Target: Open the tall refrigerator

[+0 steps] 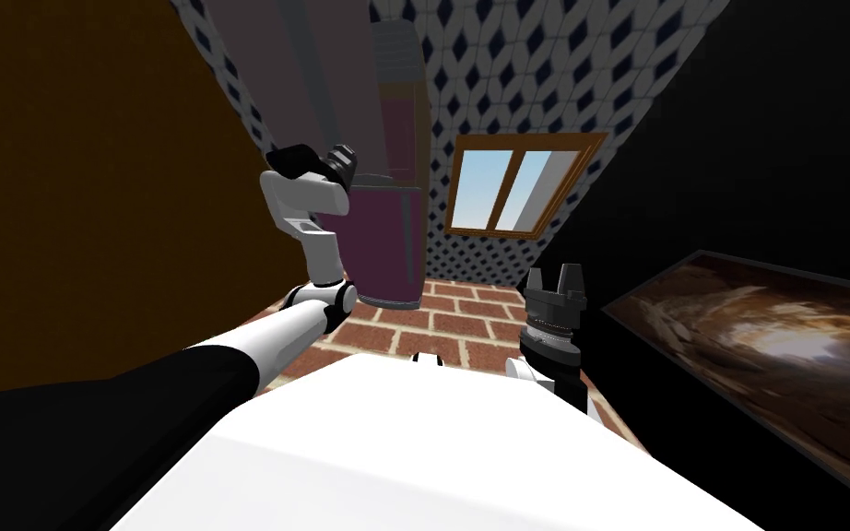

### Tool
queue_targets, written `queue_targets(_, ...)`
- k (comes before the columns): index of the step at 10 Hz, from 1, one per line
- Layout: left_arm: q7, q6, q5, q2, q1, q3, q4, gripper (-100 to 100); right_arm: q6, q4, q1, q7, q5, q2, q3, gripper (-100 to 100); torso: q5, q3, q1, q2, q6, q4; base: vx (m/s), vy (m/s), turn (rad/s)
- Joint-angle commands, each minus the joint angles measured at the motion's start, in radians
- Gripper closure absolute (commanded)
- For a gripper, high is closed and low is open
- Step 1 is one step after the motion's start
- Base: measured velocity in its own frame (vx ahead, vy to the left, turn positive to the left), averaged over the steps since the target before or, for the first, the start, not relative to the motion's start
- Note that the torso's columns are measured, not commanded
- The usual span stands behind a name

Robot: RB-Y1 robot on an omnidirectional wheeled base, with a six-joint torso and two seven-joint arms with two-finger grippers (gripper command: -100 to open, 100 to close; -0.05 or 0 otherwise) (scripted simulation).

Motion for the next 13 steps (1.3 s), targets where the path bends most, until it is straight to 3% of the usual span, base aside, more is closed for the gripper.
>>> queue_targets(1,0.058,-0.057,0.006,0.066,-0.018,0.014,-0.008,100,0.000,0.000,0.000,0.000,0.000,0.000,0.000,0,-0.001,-0.001,0.000,0.000,-0.001,0.002,0.000,-0.017,-0.019)
queue_targets(5,0.058,-0.073,0.006,0.067,-0.018,0.014,-0.008,100,0.000,0.000,0.000,0.000,0.000,0.000,0.000,0,0.002,0.005,0.011,0.009,-0.006,0.008,0.001,-0.011,-0.012)
queue_targets(6,0.061,-0.039,0.053,0.049,0.006,-0.009,0.004,100,0.000,0.000,0.000,0.000,0.000,0.000,0.000,0,0.002,0.005,0.011,0.010,-0.007,0.010,-0.065,0.102,-0.039)
queue_targets(7,0.062,-0.028,0.077,0.048,-0.002,-0.017,-0.005,100,0.000,0.000,0.000,0.000,0.000,0.000,0.000,0,0.005,0.010,0.010,0.013,-0.002,0.002,-0.180,0.269,-0.056)
queue_targets(8,0.062,-0.028,0.077,0.048,-0.002,-0.017,-0.005,100,0.000,0.000,0.000,0.000,0.000,0.000,0.000,0,0.008,0.012,0.013,0.015,0.000,-0.001,-0.183,0.265,-0.052)
queue_targets(11,0.065,0.006,0.150,0.043,-0.025,-0.041,-0.030,100,0.000,0.000,0.000,0.000,0.000,0.000,0.000,0,0.006,0.002,0.009,0.003,-0.002,0.000,-0.214,0.278,-0.019)
queue_targets(13,0.065,0.006,0.150,0.043,-0.025,-0.041,-0.030,100,0.000,0.000,0.000,0.000,0.000,0.000,0.000,0,0.004,-0.001,0.004,-0.002,-0.002,-0.002,-0.129,0.167,0.003)
